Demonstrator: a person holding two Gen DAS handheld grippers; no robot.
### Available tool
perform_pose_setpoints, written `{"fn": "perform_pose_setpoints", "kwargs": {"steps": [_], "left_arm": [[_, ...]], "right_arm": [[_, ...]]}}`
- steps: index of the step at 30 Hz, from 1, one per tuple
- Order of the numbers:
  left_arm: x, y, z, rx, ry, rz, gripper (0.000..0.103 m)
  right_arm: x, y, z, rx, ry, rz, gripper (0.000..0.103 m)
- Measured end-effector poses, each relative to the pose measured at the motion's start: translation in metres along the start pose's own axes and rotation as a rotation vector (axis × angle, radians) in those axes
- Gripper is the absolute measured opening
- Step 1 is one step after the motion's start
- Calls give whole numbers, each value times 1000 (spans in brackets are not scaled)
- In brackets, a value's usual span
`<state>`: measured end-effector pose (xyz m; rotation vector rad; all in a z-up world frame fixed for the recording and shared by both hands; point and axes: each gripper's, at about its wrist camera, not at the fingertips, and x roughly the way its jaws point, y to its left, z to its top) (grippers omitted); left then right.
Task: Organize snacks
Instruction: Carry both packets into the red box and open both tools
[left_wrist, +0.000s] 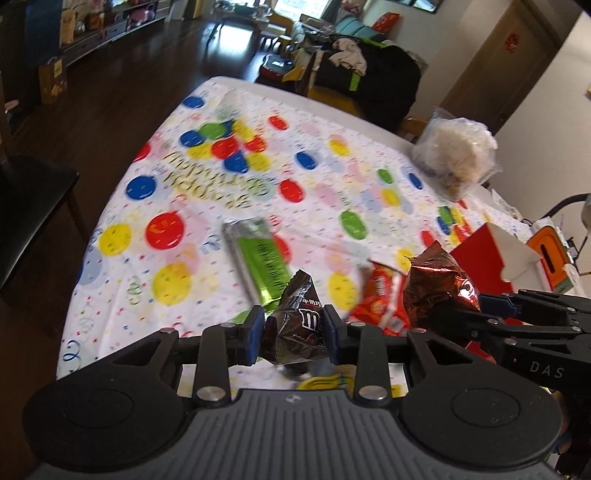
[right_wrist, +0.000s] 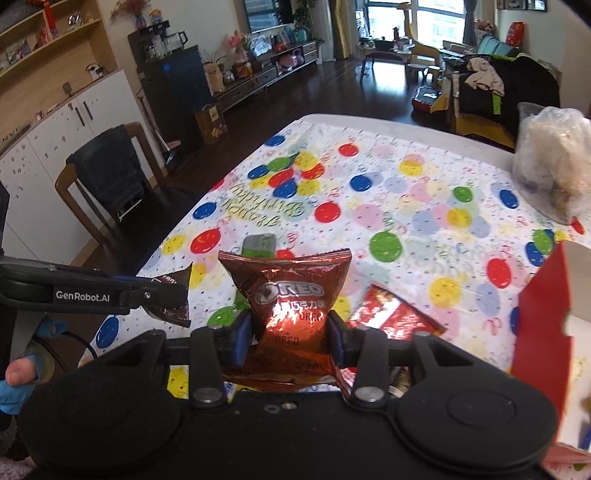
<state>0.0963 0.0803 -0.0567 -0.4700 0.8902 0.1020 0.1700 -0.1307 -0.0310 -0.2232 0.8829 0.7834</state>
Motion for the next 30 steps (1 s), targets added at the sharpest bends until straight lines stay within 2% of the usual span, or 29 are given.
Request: {"fn": "perform_pose_setpoints", "kwargs": {"steps": [11, 30], "left_arm": [[-2, -76, 14, 98, -20, -48, 33], [37, -217, 23, 275, 3, -131, 33]], "right_arm": [[-44, -52, -3, 61, -56, -49, 40], [-93, -163, -25, 160, -110, -106, 40]]}}
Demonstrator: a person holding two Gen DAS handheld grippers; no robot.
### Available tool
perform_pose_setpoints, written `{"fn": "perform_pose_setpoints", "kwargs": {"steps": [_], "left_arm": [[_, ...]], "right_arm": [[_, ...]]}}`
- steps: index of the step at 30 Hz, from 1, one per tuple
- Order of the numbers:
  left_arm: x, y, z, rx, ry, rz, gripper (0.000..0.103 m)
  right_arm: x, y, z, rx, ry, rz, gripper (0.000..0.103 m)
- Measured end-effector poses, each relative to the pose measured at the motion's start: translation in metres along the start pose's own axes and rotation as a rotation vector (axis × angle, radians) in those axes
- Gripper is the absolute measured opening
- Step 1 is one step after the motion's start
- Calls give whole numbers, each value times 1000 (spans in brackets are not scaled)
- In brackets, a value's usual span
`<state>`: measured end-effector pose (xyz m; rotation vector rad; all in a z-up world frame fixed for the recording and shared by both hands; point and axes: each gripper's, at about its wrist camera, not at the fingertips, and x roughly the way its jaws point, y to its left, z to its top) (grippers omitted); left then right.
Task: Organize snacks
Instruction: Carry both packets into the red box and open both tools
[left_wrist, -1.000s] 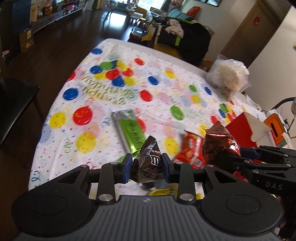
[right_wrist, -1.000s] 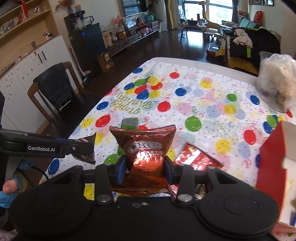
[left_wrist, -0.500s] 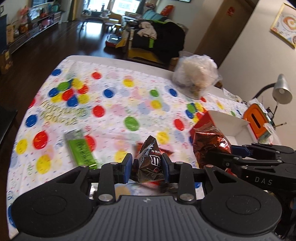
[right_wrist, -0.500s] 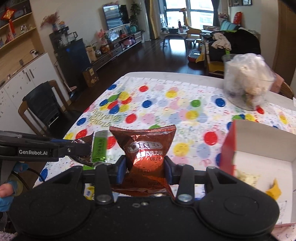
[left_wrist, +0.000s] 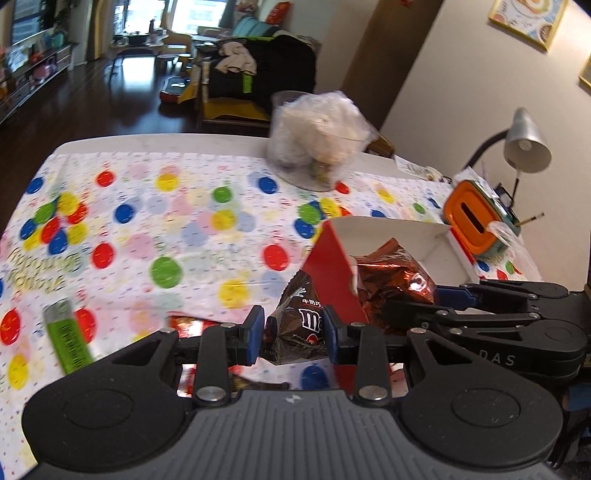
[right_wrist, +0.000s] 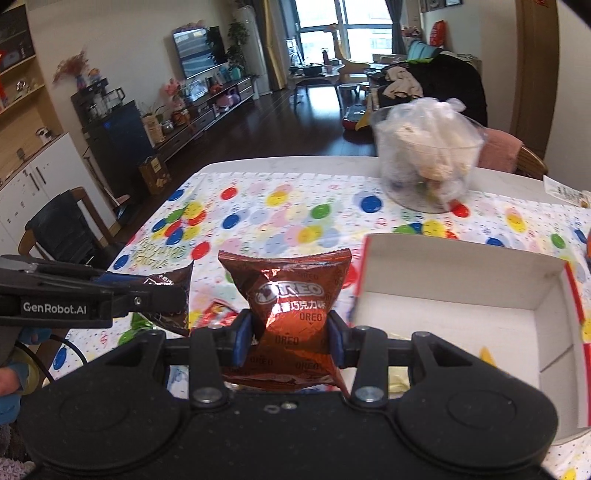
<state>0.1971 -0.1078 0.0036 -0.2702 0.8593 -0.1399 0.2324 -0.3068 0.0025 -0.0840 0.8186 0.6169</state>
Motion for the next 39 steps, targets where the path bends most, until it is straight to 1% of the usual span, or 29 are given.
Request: {"fn": "perform_pose_setpoints", "kwargs": {"steps": [10, 21, 29, 34, 39], "left_arm": [[34, -59, 13, 88, 44, -44, 33], [81, -118, 16, 217, 143, -76, 33], [131, -147, 16, 249, 248, -89, 33], [156, -157, 17, 262, 293, -87, 33], [176, -167, 17, 291, 328, -81, 33]], "right_arm": [[-10, -59, -5, 60, -4, -46, 40], [-11, -132, -13, 154, 7, -132, 40], [12, -172, -23, 200, 86, -163, 40], [33, -189, -21, 201, 126, -201, 40], [48, -198, -17, 200, 154, -208, 40]]}}
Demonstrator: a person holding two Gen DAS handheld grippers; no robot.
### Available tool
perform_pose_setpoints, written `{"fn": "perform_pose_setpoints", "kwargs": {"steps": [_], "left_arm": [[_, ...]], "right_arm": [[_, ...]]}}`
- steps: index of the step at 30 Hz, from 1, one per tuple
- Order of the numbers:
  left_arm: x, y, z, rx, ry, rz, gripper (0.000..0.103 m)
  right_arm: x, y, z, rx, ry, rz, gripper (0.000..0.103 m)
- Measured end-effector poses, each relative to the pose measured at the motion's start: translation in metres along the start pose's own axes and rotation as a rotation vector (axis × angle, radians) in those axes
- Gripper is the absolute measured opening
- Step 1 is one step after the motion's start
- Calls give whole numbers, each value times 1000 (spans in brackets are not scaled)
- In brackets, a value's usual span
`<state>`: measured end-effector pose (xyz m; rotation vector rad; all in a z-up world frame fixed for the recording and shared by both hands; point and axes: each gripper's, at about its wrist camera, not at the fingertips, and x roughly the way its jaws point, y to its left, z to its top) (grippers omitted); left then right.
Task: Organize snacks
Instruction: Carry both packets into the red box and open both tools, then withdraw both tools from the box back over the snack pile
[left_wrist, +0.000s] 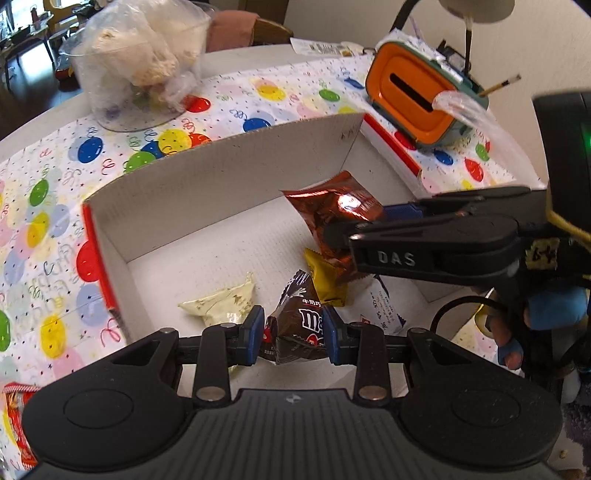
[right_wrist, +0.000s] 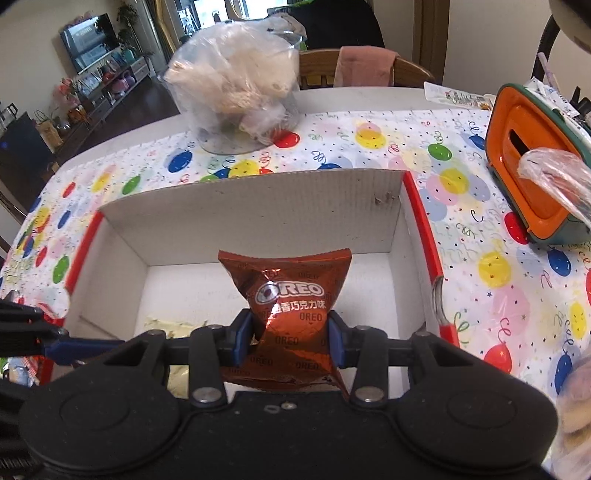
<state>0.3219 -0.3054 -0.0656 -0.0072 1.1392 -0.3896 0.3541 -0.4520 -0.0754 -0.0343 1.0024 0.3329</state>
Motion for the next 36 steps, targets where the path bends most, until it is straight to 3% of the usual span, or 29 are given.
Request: {"fn": "perform_pose_setpoints", "kwargs": {"steps": [19, 26, 36], "left_arm": [[21, 3, 9, 19, 55, 19, 34], [12, 9, 5, -17, 27, 0, 48], [-20, 7, -5, -15, -72, 2, 53]], "right_arm": [[26, 5, 6, -23, 77, -15, 43], [16, 11, 6, -38, 56, -11, 50], [-16, 24, 3, -63, -12, 1, 60]]}}
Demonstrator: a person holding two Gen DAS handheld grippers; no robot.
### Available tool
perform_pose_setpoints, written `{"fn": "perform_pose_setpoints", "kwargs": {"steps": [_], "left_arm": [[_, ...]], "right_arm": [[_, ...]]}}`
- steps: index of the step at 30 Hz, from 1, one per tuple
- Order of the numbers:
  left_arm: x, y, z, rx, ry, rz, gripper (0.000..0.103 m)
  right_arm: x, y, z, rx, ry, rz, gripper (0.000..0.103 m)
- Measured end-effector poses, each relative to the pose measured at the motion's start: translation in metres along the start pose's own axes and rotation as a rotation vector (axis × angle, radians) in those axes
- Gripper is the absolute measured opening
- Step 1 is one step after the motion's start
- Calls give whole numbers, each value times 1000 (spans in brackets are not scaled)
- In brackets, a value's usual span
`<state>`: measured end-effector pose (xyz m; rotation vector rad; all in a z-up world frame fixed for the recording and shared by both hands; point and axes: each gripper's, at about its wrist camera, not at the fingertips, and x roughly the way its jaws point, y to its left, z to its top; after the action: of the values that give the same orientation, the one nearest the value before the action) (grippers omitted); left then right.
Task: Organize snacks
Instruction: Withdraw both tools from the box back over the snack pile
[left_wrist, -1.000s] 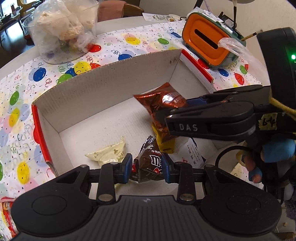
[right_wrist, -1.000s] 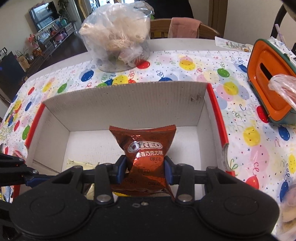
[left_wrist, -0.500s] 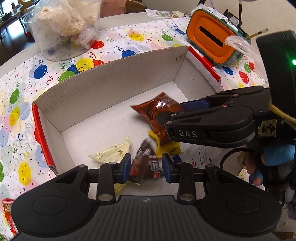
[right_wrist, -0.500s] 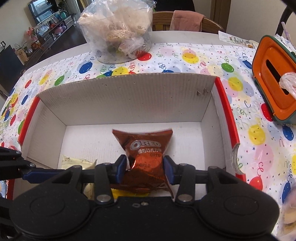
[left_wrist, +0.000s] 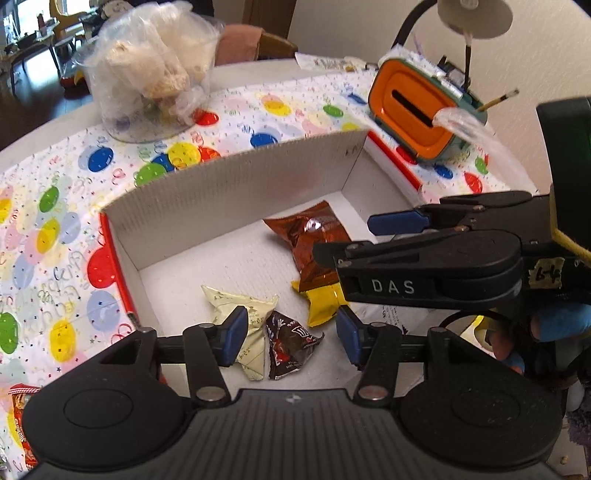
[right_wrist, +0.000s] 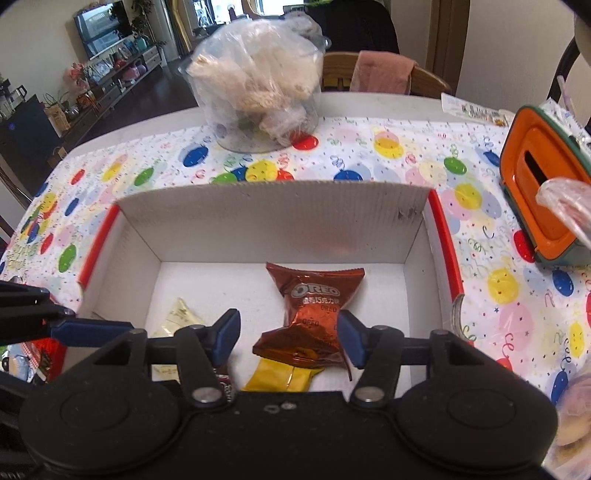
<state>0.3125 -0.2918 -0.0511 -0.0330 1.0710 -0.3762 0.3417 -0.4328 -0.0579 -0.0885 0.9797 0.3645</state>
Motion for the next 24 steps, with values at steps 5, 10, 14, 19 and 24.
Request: {"fn": "perform_pose_setpoints", "kwargs": {"steps": [5, 10, 14, 19, 24], "left_arm": [[-23, 1, -7, 4, -63, 7, 56], [-46, 8, -17, -8, -122, 21, 57], [-65, 15, -26, -13, -172, 41, 63], [-87, 28, -39, -31, -231, 73, 69], [-107, 45, -53, -67, -271, 105, 70]], "right_arm": [[-19, 8, -1, -4, -40, 11, 64], [-38, 19, -2, -7, -84, 26, 73], [-53, 33, -4, -17, -122, 27, 78], [-69, 47, -7, -8, -163, 39, 86], [-82, 68, -11, -20, -193, 52, 87]]}}
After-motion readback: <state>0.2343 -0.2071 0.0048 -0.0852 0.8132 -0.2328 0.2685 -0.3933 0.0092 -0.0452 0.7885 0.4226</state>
